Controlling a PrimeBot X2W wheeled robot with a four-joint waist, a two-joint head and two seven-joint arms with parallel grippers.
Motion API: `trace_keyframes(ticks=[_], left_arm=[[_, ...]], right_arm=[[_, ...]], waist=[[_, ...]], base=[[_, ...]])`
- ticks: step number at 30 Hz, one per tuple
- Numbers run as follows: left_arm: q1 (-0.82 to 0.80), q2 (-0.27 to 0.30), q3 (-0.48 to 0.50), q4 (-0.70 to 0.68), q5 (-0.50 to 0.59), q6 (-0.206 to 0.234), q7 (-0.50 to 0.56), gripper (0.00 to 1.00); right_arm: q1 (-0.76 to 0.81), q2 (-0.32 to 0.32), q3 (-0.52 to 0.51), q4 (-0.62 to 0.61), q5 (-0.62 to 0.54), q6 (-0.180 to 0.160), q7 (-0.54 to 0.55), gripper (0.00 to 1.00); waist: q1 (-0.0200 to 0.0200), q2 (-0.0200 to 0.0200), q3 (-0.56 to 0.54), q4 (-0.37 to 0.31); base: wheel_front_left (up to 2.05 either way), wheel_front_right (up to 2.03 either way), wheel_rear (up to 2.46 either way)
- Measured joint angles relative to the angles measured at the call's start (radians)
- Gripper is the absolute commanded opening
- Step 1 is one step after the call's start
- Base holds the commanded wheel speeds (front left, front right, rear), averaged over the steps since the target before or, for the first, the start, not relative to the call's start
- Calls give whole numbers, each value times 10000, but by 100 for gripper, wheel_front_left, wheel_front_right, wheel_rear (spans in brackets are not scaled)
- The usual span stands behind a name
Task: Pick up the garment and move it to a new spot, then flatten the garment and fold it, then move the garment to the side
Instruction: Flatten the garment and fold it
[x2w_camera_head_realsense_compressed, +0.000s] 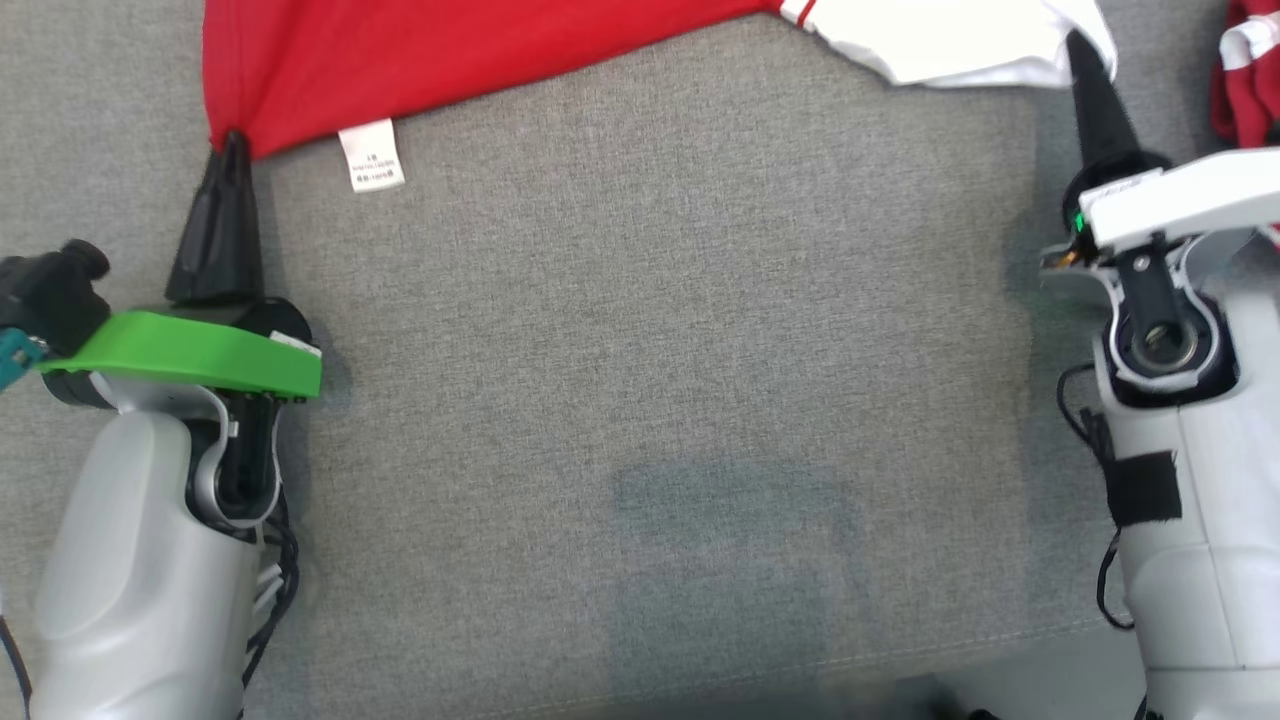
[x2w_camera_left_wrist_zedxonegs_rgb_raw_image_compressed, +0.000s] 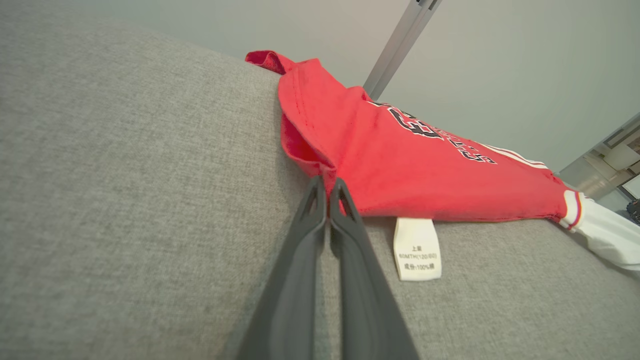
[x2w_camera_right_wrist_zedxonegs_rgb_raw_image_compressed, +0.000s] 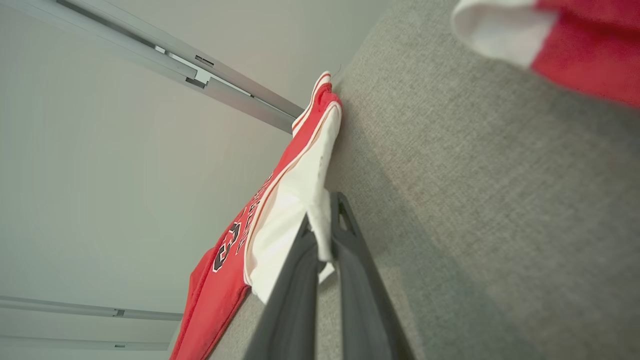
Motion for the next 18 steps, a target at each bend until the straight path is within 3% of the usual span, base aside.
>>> trace_keyframes(ticks=[8,13,18], left_arm=[[430,-370,318,941,-460,-121,194,0],[943,-163,591,1126,-433,-123,234,0],[1498,222,663,903,-182,-123,236,0]], right_arm=[[1117,12,639,591,284,685,-242,0],[1947,31,1168,575,221,968,119,0],[2874,-92,1509,437,-144,1043,447,0]], waist=[[0,0,-1043,9],[0,0,-1664,67],[0,0,-2247,106]], base=[[0,0,0],[0,0,0],[0,0,0]])
